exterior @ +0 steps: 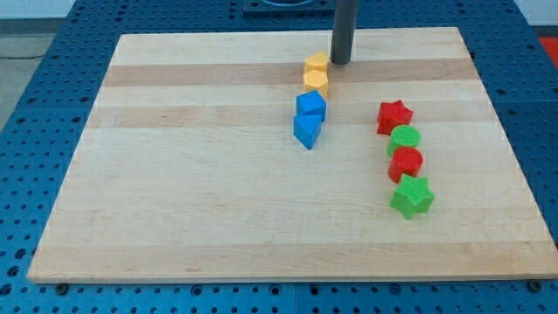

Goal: Place the arm right to the yellow hexagon

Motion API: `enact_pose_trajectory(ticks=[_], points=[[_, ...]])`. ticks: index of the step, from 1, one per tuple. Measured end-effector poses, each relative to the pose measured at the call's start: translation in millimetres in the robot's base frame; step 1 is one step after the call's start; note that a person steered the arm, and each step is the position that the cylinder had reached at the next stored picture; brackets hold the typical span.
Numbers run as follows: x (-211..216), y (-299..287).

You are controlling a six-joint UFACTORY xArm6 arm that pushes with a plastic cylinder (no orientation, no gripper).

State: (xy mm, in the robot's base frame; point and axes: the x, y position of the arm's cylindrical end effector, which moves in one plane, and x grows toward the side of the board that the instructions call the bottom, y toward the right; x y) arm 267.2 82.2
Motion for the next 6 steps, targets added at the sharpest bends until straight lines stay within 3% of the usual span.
enact_pose_trajectory(ticks=[6], points=[[11.4, 0.0]])
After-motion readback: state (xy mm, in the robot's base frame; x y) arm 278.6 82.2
